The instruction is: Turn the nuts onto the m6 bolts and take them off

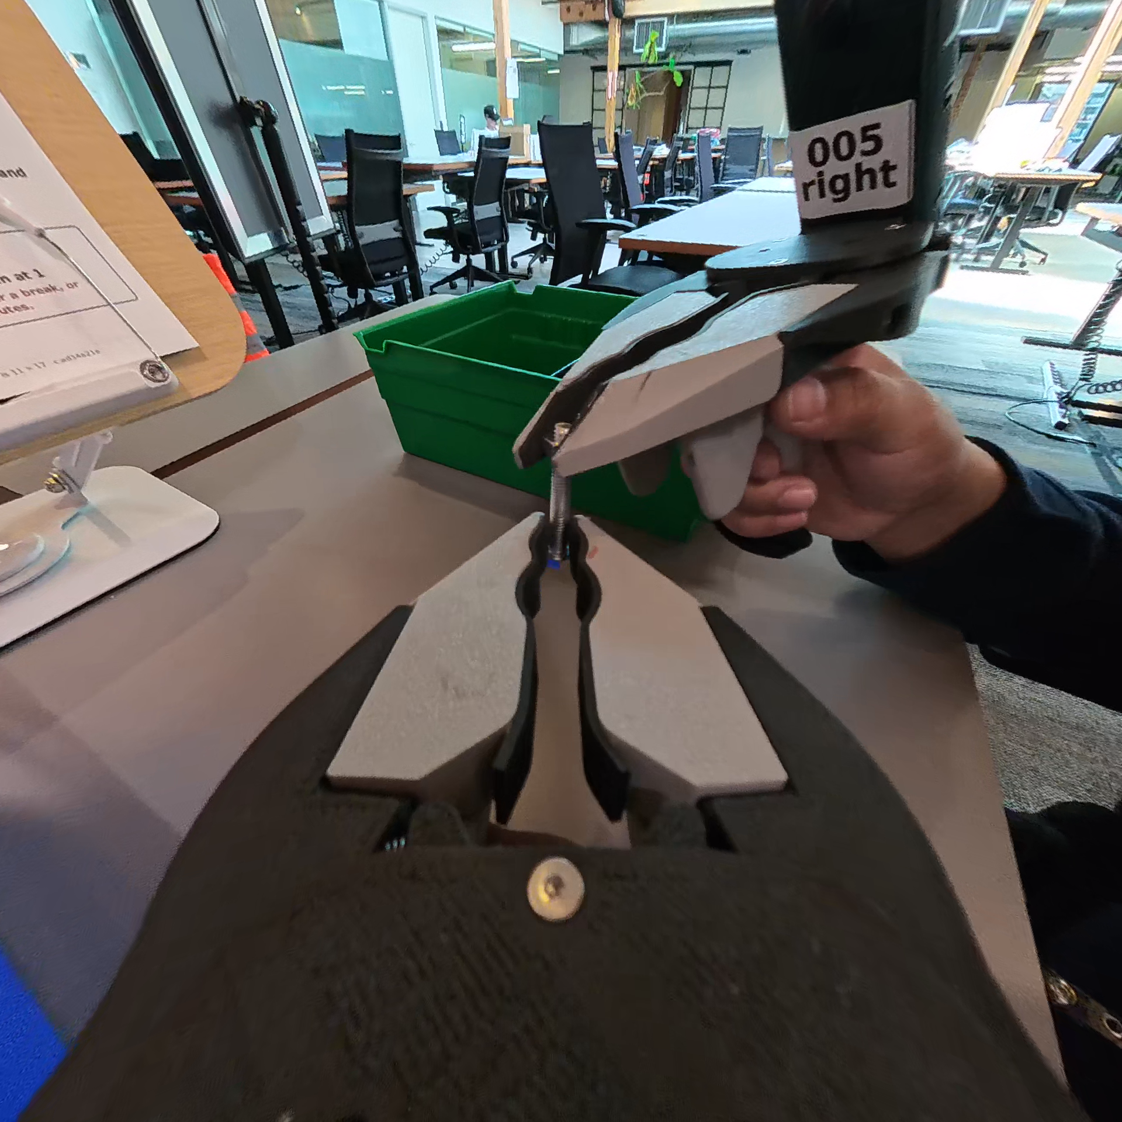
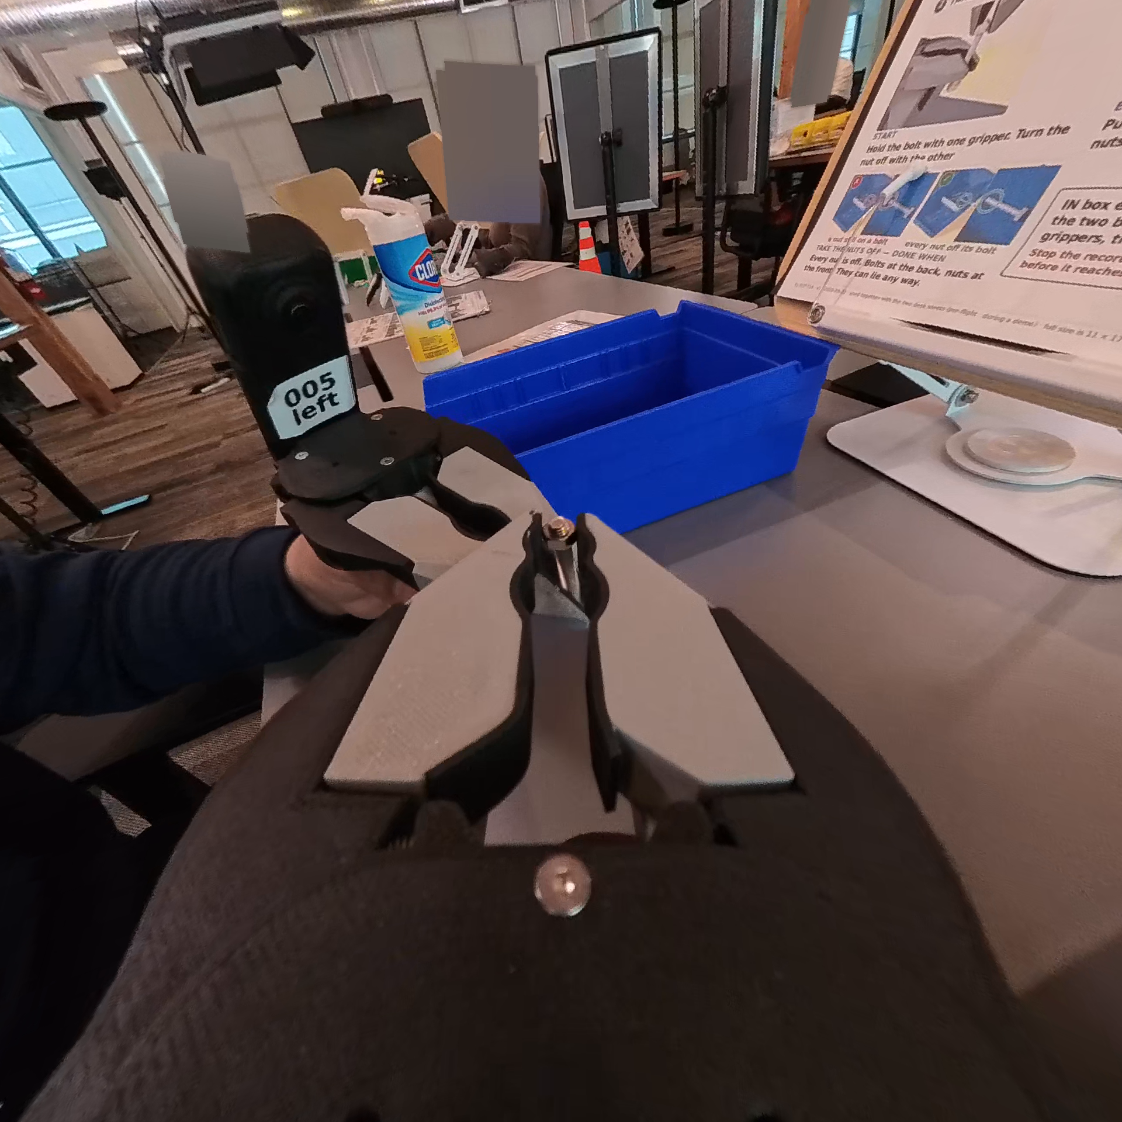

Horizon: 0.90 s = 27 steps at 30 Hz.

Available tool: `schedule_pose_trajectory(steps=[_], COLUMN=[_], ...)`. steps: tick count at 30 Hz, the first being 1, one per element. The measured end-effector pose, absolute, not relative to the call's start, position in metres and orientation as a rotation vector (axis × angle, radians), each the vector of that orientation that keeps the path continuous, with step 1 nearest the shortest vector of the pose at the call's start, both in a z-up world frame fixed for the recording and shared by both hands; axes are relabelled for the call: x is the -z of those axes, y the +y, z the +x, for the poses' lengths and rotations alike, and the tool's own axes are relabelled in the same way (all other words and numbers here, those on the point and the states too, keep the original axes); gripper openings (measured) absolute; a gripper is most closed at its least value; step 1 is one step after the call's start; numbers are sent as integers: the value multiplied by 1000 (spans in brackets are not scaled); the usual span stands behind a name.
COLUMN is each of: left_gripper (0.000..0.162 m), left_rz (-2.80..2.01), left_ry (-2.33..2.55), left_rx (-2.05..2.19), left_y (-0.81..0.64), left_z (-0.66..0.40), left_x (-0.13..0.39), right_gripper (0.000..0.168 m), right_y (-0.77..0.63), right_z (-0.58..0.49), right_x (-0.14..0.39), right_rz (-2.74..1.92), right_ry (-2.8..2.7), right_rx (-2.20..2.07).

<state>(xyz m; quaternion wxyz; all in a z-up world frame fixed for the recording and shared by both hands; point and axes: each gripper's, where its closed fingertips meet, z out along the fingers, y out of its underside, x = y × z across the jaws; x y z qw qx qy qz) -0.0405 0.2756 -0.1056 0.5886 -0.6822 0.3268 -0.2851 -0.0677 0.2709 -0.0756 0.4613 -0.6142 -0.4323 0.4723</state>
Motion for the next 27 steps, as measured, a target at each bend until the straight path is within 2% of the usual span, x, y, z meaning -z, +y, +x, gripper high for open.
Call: schedule_pose_trajectory(steps=[19, 27], left_gripper=[6, 2], left_rz=[-1601, -1603], left_ry=[748, 788], left_rx=[698, 692], left_y=[276, 274], left_z=[-41, -38], left_x=[107, 110], right_gripper=[8, 8], right_y=[270, 266], right_z=[-69, -72], right_x=[75, 79], right_rz=[-1500, -1504], right_ry=[-1065, -1093], right_rx=[-1136, -1145])
